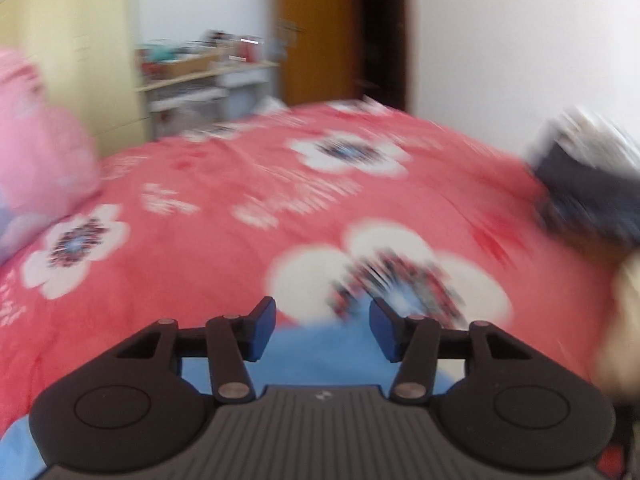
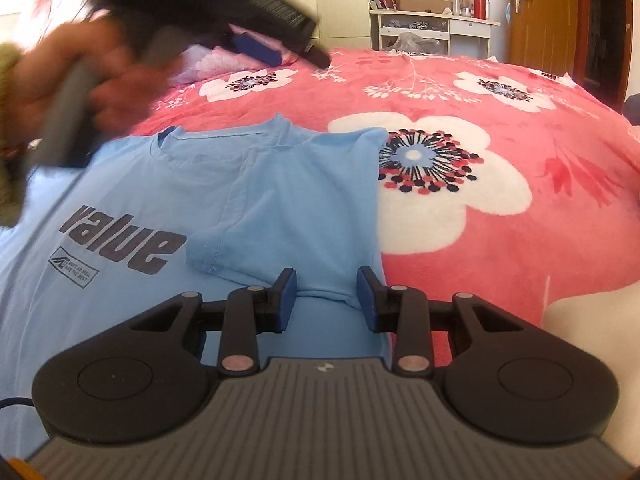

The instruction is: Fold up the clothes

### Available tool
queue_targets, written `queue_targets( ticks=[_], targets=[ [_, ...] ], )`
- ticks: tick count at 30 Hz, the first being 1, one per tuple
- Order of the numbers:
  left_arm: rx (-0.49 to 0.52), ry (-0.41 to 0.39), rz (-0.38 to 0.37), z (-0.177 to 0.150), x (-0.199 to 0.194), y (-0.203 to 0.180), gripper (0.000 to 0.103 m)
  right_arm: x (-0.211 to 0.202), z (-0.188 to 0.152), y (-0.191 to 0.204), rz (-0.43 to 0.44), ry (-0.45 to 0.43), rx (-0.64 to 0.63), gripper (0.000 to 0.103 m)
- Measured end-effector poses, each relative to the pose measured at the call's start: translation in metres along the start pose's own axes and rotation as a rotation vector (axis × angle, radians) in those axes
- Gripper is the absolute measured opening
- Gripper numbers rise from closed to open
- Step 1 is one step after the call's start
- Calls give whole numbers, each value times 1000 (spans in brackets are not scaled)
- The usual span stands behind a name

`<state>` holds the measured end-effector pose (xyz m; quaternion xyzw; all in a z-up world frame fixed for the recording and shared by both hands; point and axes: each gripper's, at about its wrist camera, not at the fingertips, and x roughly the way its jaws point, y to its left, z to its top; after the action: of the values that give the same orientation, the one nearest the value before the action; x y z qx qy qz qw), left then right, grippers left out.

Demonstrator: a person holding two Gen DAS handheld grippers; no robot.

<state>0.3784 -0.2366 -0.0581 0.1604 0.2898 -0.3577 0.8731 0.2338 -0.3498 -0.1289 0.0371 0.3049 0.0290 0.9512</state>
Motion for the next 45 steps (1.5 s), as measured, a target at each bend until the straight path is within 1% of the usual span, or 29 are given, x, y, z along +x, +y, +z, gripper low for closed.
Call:
queue_targets(
  ticks=[2, 3, 4, 6, 7, 9, 12, 13, 14, 16, 17, 19, 21, 22, 24, 25, 26, 27, 28, 29, 30, 32, 34, 36, 38, 40, 43, 45],
  targets=[
    [19, 42, -45, -14, 13, -10, 45, 2, -1, 1, -3, -1, -6, 32],
    [12, 64, -59, -19, 22, -12, 41, 2, -1, 1, -5, -2, -10, 32],
    [0, 82, -55, -23, 34, -11, 40, 1, -1, 1, -6, -2, -12, 32],
    [-9, 111, -22, -30, 56, -6, 38, 1, -1, 1, -5, -4, -12, 32],
    [-14, 113, 8, -33, 64, -2, 43, 1, -1, 1, -4, -4, -10, 32],
    [-61, 95, 62, -32, 69, 12, 45, 1, -1, 0, -1, -4, -7, 32],
    [-105, 70, 192, -27, 69, 32, 46, 1, -1, 1, -5, -4, -15, 32],
    [-121, 63, 224, -24, 68, 38, 44, 1, -2, 2, -7, -4, -18, 32],
    [-141, 54, 237, -21, 66, 43, 42, 1, -2, 2, -7, -4, -19, 32],
    [-146, 23, 214, -16, 56, 42, 42, 1, -2, 1, -6, -5, -17, 32],
    [-124, 7, 195, -13, 51, 37, 43, 1, -2, 1, -6, -5, -17, 32],
    [-15, 1, 157, -10, 49, 14, 46, 1, -2, 2, -7, -4, -19, 32],
    [97, 14, 148, -11, 58, -9, 49, 1, -2, 2, -8, -4, -21, 32],
    [121, 28, 166, -12, 67, -16, 49, 1, -2, 2, -9, -4, -22, 32],
    [114, 67, 235, -12, 91, -18, 49, 0, -2, 2, -8, -4, -22, 32],
    [78, 69, 257, -11, 99, -14, 56, 0, -2, 2, -8, -4, -22, 32],
    [13, 51, 277, -7, 100, -5, 58, 0, -2, 2, -7, -4, -21, 32],
    [-53, 27, 305, -2, 98, 3, 55, 0, -2, 1, -6, -5, -19, 32],
    [-108, 8, 334, 2, 94, 12, 49, 0, -2, 1, -3, -5, -16, 32],
    [-152, -8, 362, 5, 88, 20, 48, 0, -1, 0, 0, -5, -10, 32],
    [-190, -23, 366, 7, 77, 27, 48, 0, -1, -1, 3, -5, -3, 32],
    [-235, -49, 330, 8, 49, 36, 49, -3, 0, -5, 16, -14, 26, 32],
    [-216, -64, 290, 0, 15, 32, 51, -10, 2, -15, 28, -40, 97, 33],
    [-154, -56, 221, -18, -18, 17, 51, -21, 4, -29, 45, -84, 186, 33],
    [-76, -37, 159, -40, -41, -4, 51, -36, 6, -40, 59, -132, 258, 33],
    [4, -24, 117, -64, -56, -26, 51, -51, 10, -48, 37, -172, 296, 30],
    [137, -32, 51, -94, -65, -58, 51, -67, 21, -49, 0, -181, 301, 26],
    [207, -43, 0, -106, -62, -76, 50, -74, 32, -48, 25, -158, 301, 25]
  ],
)
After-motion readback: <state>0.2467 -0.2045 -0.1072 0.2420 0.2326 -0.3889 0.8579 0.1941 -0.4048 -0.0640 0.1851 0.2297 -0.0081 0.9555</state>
